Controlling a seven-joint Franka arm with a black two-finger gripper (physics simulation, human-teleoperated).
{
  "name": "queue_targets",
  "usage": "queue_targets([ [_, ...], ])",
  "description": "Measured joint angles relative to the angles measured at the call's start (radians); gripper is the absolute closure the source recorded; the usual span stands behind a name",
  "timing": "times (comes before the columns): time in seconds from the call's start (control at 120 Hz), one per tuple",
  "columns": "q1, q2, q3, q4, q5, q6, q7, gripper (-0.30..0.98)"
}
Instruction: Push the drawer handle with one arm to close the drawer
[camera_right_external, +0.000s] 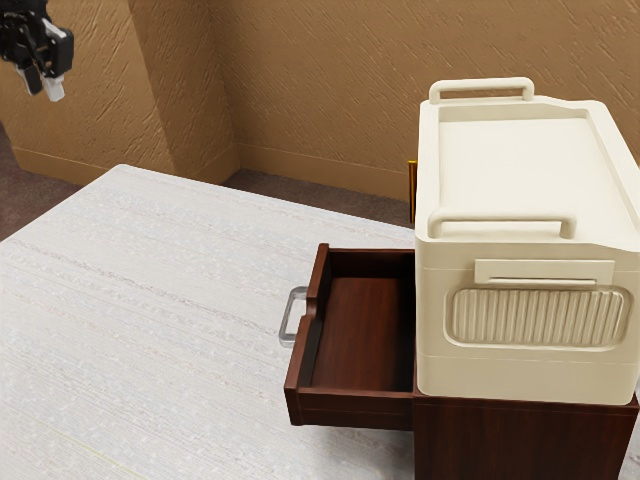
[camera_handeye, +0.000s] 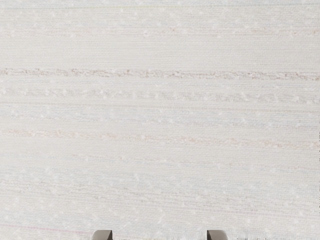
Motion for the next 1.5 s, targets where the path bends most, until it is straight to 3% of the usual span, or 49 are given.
queue_targets([
  [0.133,-0.009,0.001,-0.007,-0.156,0.006,0.036,0.006,0.66],
  [0.25,0.056,-0.003,-0.070,-0.311,0.006,0.101,0.011,0.72],
  [0.542,0.198,-0.007,-0.222,-0.618,-0.003,0.364,0.023,0.77],
  [0.742,0.202,0.031,-0.223,-0.707,-0.006,0.543,0.073,0.78],
  [1.267,0.084,0.182,-0.234,-0.816,-0.052,0.887,0.313,0.79],
  [1.5,-0.040,0.188,-0.237,-0.847,-0.061,0.944,0.428,0.79],
])
